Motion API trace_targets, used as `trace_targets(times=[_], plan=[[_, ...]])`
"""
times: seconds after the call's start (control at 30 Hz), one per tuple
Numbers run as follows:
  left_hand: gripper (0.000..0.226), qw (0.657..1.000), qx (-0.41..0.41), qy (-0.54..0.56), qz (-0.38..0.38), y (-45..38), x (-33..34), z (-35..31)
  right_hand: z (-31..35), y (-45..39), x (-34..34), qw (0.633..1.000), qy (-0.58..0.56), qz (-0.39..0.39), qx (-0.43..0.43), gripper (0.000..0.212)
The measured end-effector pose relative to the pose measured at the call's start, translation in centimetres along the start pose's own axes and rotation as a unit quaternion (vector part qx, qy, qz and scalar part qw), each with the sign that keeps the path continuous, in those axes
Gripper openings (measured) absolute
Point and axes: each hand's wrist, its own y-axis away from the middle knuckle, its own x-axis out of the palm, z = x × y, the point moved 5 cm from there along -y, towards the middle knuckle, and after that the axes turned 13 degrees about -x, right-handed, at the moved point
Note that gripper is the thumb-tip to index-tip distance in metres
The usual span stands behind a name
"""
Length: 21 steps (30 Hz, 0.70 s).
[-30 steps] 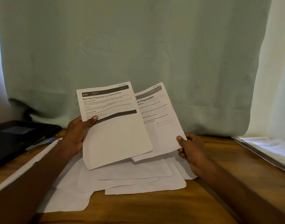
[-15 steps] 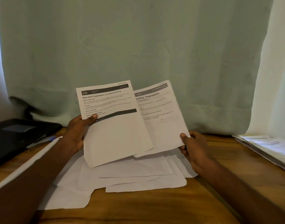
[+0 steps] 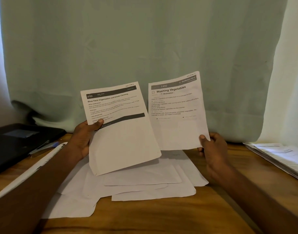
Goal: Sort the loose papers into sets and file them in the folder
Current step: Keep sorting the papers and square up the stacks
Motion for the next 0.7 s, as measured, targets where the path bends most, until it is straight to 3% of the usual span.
trace_targets(times=[0.33,0.7], plan=[[0.046,0.998,-0.023,0.042,0.047,0.6,1.0,0.1,0.1,0.4,0.5,1.000,-0.013,0.021,0.010,0.021],[0.056,0.997,-0.033,0.039,0.050,0.4,1.5,0.5,-0.1,1.0,1.3,0.998,-0.020,0.058,0.021,0.019]])
